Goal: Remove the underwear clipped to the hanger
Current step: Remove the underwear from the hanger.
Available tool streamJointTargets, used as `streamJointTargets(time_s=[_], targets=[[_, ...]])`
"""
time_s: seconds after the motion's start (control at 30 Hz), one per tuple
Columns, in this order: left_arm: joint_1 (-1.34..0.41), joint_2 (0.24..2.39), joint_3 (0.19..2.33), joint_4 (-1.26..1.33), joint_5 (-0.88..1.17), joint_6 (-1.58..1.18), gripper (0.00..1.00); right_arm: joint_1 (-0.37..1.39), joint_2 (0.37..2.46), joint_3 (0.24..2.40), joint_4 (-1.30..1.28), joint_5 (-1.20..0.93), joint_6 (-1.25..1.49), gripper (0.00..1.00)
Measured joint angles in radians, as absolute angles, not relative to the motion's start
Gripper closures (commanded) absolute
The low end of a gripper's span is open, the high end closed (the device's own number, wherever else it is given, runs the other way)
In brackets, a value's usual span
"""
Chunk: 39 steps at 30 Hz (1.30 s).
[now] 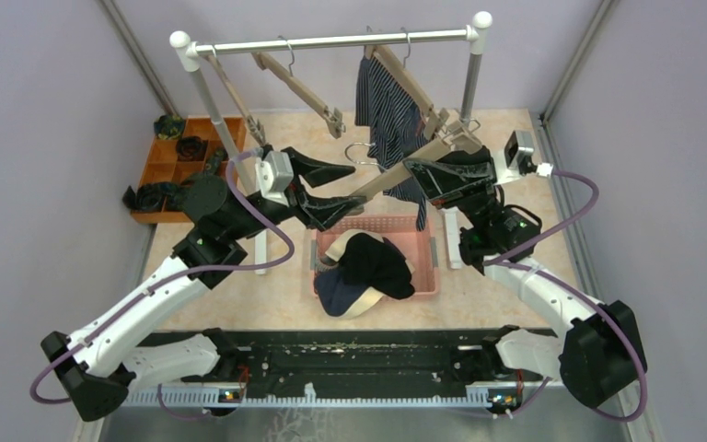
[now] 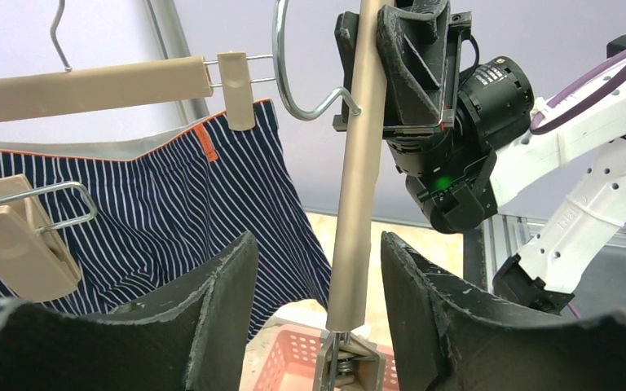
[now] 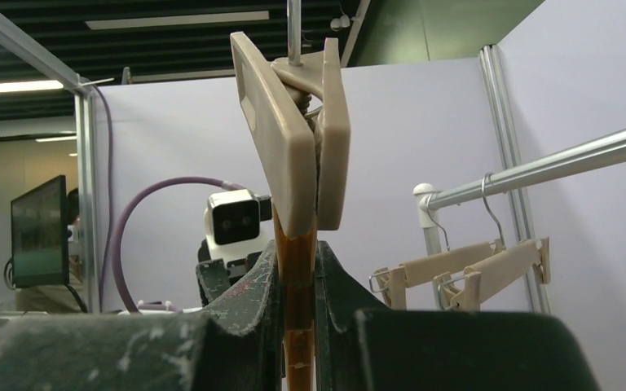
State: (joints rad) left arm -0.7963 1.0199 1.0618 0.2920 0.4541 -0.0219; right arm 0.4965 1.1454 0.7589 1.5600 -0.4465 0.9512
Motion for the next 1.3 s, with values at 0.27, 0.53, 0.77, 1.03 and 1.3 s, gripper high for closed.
streamJointTargets(time_s=[0.27, 0.53, 0.77, 1.03, 1.3], targets=[[-0.797, 1.036, 1.062, 0.293, 0.469, -0.049, 0.39, 0.513, 1.163, 0.76, 1.56, -0.446, 0.945, 1.0], [-0.797, 1.047, 1.062, 0.307, 0.492, -0.074, 0.91, 0.537, 1.193, 0.769, 1.56, -0.445, 0.935, 1.0], [-0.797, 1.047, 1.061, 0.307, 0.51, -0.095, 1.0, 0.537, 1.194, 0.769, 1.56, -0.439, 0.936, 1.0], [-0.8, 1.016, 1.048, 0.292, 0.509, -0.122, 0.82, 0.548, 1.194, 0.769, 1.56, -0.446, 0.938, 1.0], [-0.801, 1.024, 1.045, 0.315, 0.52, -0.147, 0.61, 0.561, 1.195, 0.769, 1.56, -0.446, 0.924, 1.0]])
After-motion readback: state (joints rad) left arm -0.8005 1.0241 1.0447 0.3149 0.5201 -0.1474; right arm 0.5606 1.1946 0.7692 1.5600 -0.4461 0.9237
